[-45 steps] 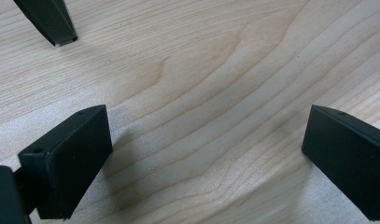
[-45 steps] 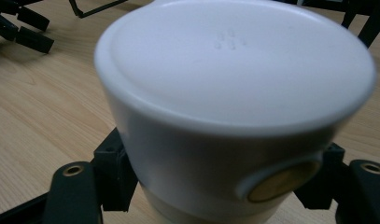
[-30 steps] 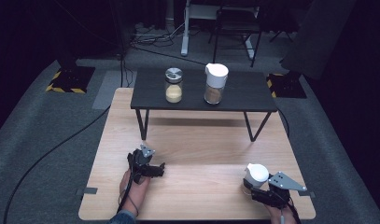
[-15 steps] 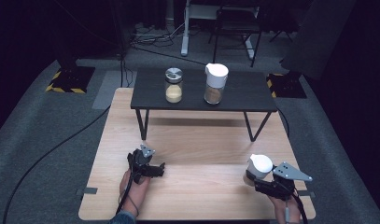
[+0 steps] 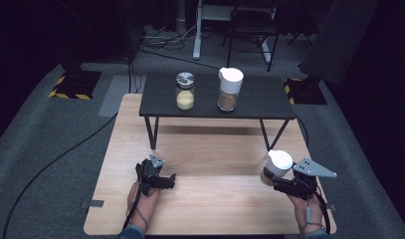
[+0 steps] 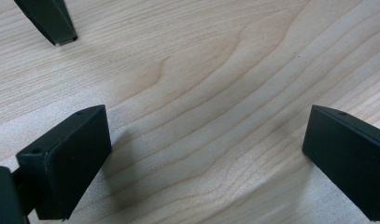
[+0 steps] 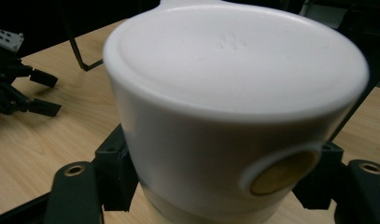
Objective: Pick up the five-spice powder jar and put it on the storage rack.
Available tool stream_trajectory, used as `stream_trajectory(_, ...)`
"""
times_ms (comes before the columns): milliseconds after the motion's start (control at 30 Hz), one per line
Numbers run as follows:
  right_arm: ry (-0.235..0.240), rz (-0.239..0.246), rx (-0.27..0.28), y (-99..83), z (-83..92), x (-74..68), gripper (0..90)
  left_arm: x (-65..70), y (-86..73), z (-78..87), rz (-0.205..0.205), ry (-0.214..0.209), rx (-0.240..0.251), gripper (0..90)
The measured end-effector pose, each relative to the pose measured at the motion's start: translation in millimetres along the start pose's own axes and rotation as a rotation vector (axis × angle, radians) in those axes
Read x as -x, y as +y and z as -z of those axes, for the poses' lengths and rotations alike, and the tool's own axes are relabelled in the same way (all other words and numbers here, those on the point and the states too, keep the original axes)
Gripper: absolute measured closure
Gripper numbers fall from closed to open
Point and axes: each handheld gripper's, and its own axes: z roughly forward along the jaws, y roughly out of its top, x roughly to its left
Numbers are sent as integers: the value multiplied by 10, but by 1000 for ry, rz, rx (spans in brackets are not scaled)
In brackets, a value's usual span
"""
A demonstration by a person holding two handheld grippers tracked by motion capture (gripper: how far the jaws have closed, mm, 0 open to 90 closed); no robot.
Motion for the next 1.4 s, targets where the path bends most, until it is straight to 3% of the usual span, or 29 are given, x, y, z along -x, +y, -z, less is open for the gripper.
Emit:
stream_trajectory(400,5,-19,20,374,-59,81,299,0,1,0,0,0,0,12)
stream_trajectory(933,14,-2,20,889,-272,125,299,0,1,0,0,0,0,12)
stream_trajectory(1400,-16,11,36,1294,-365,211,299,-1,4,1,-2,0,-2,12)
